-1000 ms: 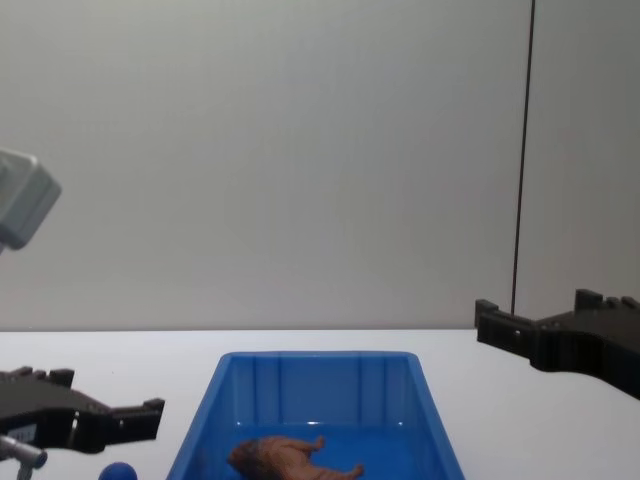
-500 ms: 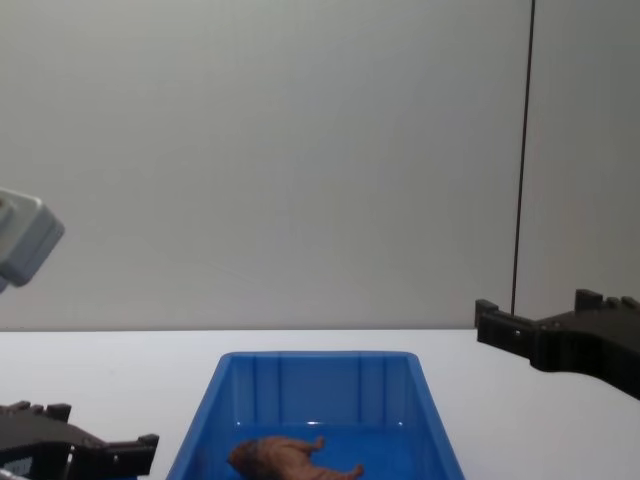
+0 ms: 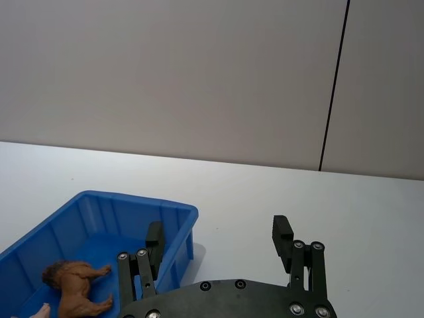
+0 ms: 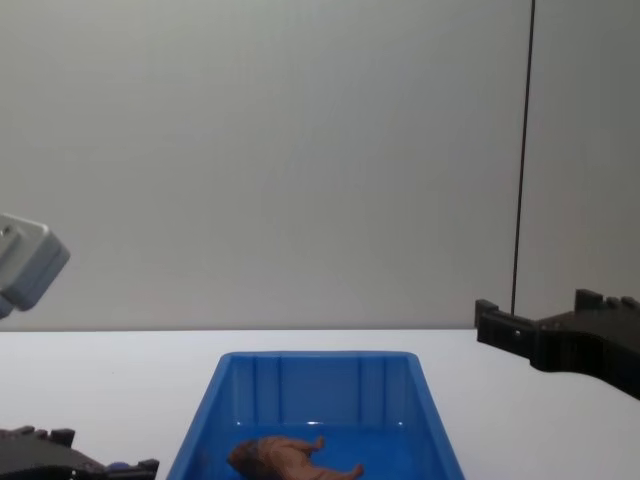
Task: Pick up the two dolls from the table and place them into the box.
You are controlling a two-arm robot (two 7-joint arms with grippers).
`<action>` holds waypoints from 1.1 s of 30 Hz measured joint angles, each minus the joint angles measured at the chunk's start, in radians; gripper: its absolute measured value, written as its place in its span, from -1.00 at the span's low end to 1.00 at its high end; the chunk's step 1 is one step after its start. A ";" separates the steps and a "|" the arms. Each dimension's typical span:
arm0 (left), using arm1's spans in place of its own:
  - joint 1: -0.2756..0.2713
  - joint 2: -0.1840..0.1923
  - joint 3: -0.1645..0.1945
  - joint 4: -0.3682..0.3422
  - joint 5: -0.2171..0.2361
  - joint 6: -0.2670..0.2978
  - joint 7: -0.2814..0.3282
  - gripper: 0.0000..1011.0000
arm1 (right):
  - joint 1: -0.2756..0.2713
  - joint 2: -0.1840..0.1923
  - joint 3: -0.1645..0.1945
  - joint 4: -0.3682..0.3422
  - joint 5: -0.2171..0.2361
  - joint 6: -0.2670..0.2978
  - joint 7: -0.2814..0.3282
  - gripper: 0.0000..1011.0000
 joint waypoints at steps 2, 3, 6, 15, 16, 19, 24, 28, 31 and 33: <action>0.000 -0.001 0.000 0.002 0.001 0.003 -0.004 0.90 | 0.000 0.000 0.000 0.000 0.000 0.000 0.000 0.98; 0.000 -0.001 0.000 0.003 0.002 0.004 -0.006 0.82 | 0.000 0.000 0.000 0.000 0.000 0.000 0.000 0.98; 0.000 -0.003 0.000 0.006 0.003 0.010 -0.012 0.70 | 0.000 0.000 0.000 0.000 0.000 0.000 0.000 0.98; 0.001 -0.007 0.000 0.011 0.006 0.025 -0.025 0.16 | 0.000 0.000 0.000 0.000 0.000 0.000 0.000 0.98; 0.001 -0.007 0.000 0.011 0.006 0.026 -0.025 0.08 | 0.000 0.000 0.000 0.000 0.000 0.000 0.000 0.98; 0.001 -0.009 0.000 0.013 0.006 0.029 -0.027 -0.06 | 0.000 0.000 0.000 0.000 0.000 0.000 0.000 0.98; 0.001 -0.011 -0.002 0.014 0.006 0.030 -0.028 -0.35 | 0.000 0.000 0.000 0.000 0.000 0.000 0.000 0.98; 0.002 -0.013 -0.004 0.015 0.006 0.025 -0.028 -0.40 | 0.000 0.000 0.000 0.000 0.000 0.000 0.000 0.98; 0.001 -0.013 -0.006 0.012 0.007 0.015 -0.027 -0.45 | 0.000 0.000 0.000 0.000 0.000 0.000 0.000 0.98; 0.001 -0.014 -0.008 0.007 0.008 0.006 -0.026 -0.46 | 0.000 0.000 0.000 0.000 0.000 0.000 0.000 0.98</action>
